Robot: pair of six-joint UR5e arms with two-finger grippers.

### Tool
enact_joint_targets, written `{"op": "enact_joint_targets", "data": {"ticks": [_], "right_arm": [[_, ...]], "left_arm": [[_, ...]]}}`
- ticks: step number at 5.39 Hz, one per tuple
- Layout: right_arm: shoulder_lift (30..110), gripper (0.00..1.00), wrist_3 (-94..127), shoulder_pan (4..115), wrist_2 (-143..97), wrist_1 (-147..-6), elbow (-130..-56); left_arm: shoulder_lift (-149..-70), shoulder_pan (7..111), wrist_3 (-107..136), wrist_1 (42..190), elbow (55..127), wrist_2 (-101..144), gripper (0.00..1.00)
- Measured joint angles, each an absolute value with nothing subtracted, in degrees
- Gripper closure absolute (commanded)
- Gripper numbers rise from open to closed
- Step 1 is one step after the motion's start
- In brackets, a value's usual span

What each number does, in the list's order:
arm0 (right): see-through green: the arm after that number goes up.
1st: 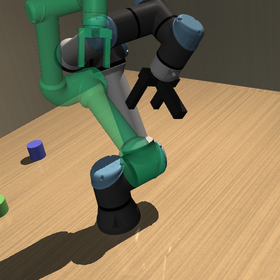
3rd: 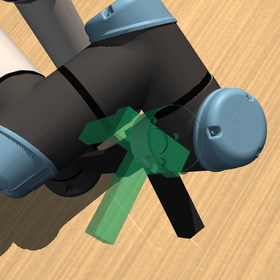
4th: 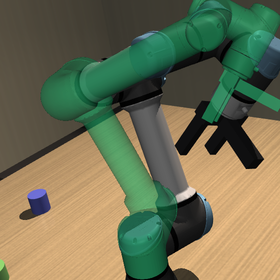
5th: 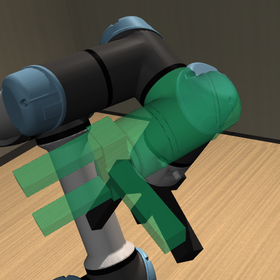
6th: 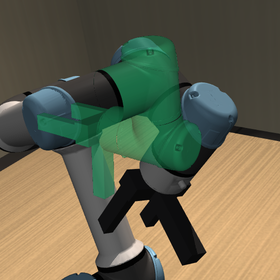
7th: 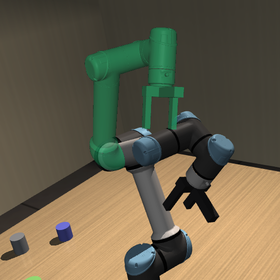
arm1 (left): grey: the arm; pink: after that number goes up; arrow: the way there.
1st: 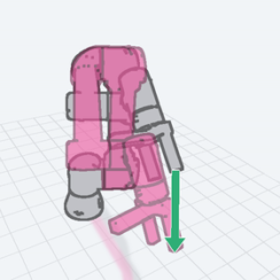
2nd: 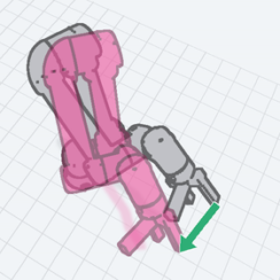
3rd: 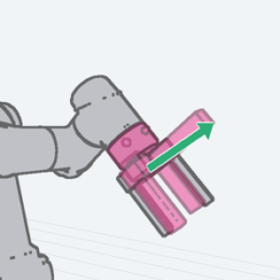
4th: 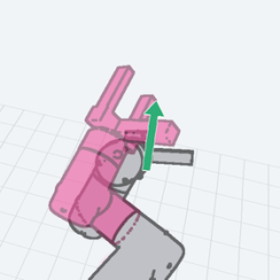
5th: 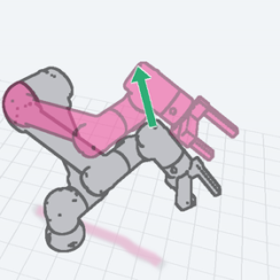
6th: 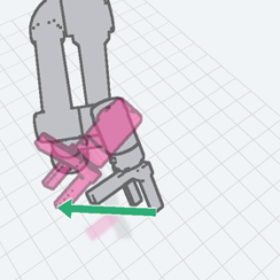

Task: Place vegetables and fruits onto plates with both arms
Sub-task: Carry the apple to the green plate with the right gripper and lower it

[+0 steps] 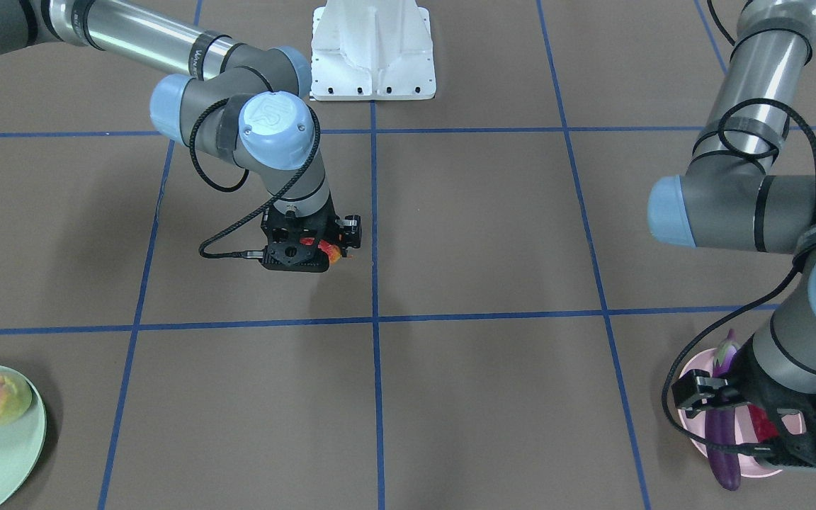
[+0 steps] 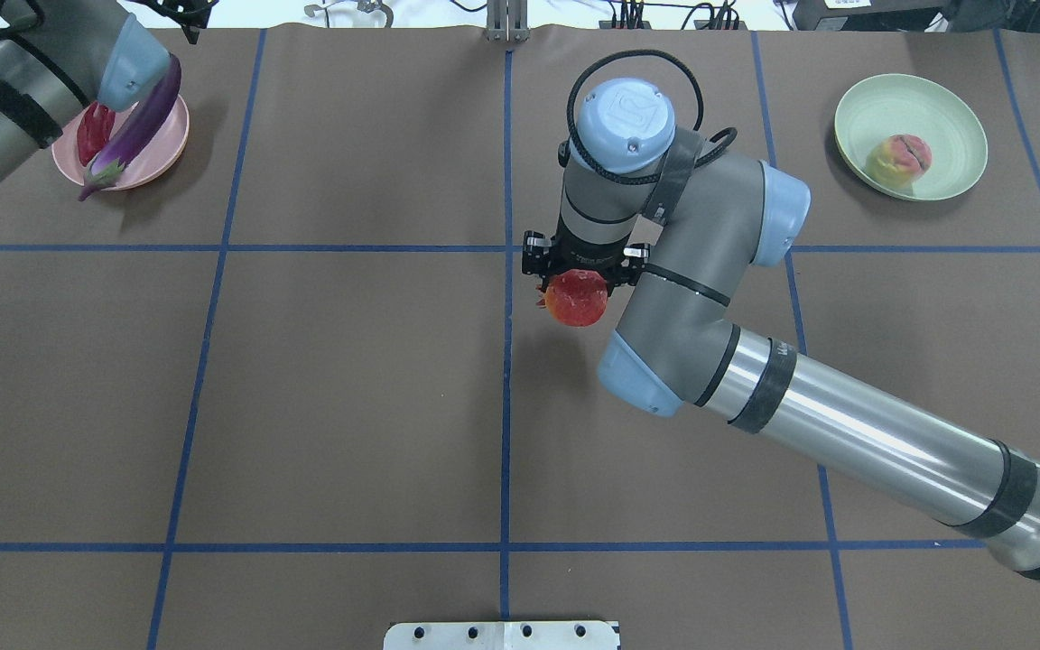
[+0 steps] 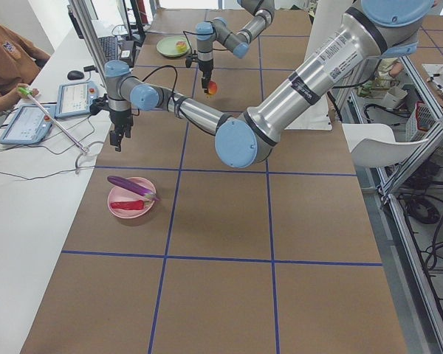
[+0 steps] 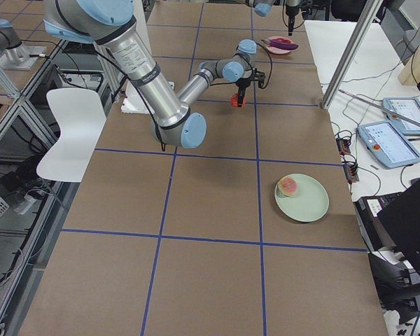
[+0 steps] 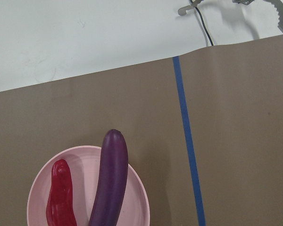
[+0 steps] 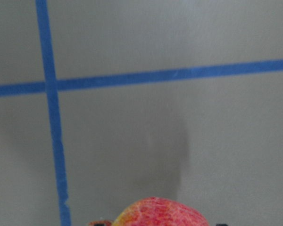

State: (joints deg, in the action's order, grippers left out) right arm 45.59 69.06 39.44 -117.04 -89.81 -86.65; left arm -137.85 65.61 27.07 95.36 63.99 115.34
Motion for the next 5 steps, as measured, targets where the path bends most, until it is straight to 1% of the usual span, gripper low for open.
{"op": "enact_joint_targets", "data": {"ticks": [1,2,3,4,5], "right_arm": [[46.0,1.00,67.2,43.8,-118.7,-90.6,-88.9],[47.8,1.00,60.8,49.0,-119.2,-91.0,-89.7],[51.0,1.00,50.8,54.4,-119.3,-91.2,-89.5],[53.6,1.00,41.0,58.7,-119.2,-91.0,-88.1],[54.6,1.00,31.9,62.8,-119.0,-90.6,-84.7]], "left_arm": [[-137.6,65.6,27.1,95.3,65.2,115.9,0.00],[-133.7,65.7,26.9,95.1,71.0,117.2,0.00],[-125.9,65.7,26.9,95.1,81.2,118.1,0.00],[-120.1,65.6,27.4,95.0,89.4,118.4,0.00],[-116.3,65.7,27.5,95.2,94.1,118.4,0.00]]}}
